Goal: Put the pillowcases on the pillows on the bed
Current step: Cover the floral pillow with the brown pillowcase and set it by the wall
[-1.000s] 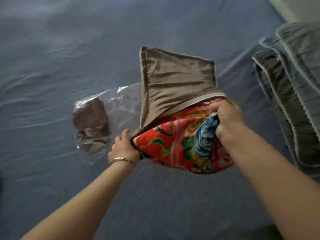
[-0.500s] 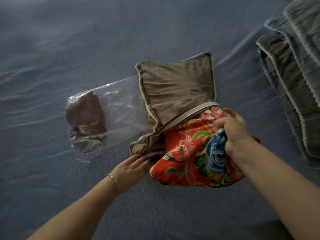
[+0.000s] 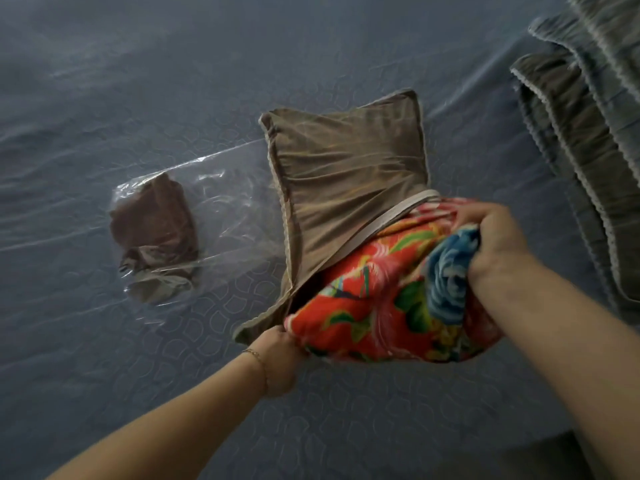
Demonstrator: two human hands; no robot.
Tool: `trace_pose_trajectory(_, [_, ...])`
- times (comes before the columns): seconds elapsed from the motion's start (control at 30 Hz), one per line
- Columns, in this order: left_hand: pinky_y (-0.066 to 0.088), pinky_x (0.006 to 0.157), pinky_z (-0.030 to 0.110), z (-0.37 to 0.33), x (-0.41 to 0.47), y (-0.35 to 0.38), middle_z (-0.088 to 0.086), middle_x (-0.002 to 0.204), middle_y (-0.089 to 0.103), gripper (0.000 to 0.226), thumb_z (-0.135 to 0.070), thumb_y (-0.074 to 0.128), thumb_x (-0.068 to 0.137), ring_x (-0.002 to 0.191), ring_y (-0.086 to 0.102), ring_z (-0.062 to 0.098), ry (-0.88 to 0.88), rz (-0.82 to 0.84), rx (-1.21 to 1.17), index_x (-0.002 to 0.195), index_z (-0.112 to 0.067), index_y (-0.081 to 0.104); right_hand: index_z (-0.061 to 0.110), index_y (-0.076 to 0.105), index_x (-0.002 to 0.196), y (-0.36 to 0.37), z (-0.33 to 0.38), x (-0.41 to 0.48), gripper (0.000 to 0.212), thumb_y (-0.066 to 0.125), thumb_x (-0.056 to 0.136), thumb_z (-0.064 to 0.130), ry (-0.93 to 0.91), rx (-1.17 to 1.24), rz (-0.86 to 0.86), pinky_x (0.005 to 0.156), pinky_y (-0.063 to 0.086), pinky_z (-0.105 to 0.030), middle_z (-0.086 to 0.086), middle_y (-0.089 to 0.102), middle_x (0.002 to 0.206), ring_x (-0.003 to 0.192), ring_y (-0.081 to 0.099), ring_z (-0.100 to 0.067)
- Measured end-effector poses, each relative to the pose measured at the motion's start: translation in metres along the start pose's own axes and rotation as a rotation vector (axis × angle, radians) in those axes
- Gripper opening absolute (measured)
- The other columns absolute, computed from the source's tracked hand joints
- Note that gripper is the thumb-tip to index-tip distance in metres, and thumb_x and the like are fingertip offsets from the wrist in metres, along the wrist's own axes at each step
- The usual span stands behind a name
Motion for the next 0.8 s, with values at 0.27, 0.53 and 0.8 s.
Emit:
trace_pose_trajectory(0.27, [0.027, 0.112, 0.045, -0.059, -0.009, -0.033, 0.012, 0.146, 0.035, 0.027, -0.021, 0.057, 0.078, 0.133, 0.032, 0.034, 0.029, -0.288, 0.008, 0.100, -0.019, 0.071, 0.016, 0.022, 0.044, 0.064, 0.047, -0.014, 0.015, 0.034, 0.044, 0.007, -0.122, 0.215, 0.040, 0.040, 0.025, -0.013, 0.002, 0.026, 0.040, 0.036, 0.028, -0.021])
trace_pose_trajectory(0.53, [0.039, 0.095, 0.026, -0.074, -0.017, -0.058, -0.002, 0.128, 0.049, 0.035, -0.039, 0.057, 0.085, 0.118, 0.048, 0.021, 0.029, -0.205, -0.390, 0.114, -0.021, 0.056, 0.021, 0.019, 0.025, 0.079, 0.029, -0.024, 0.029, 0.032, 0.045, 0.006, -0.094, 0.238, -0.052, 0.036, 0.020, -0.005, 0.008, 0.021, 0.030, 0.022, 0.019, -0.013])
trace_pose_trajectory(0.8, [0.041, 0.052, 0.020, -0.087, -0.047, -0.086, 0.000, 0.070, 0.062, 0.020, -0.034, 0.051, 0.072, 0.063, 0.058, 0.022, 0.275, -0.602, -0.564, 0.077, -0.015, 0.057, 0.002, 0.048, 0.054, 0.057, -0.023, 0.005, 0.015, 0.052, 0.041, 0.008, -0.022, 0.179, 0.071, 0.046, 0.043, -0.019, -0.007, 0.045, 0.049, 0.043, 0.048, -0.022])
Point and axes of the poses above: each hand's wrist, its own x-axis towards the middle knuckle, its own y-axis out of the palm, z = x × y, the point moved 3 cm from there along x, towards the middle knuckle
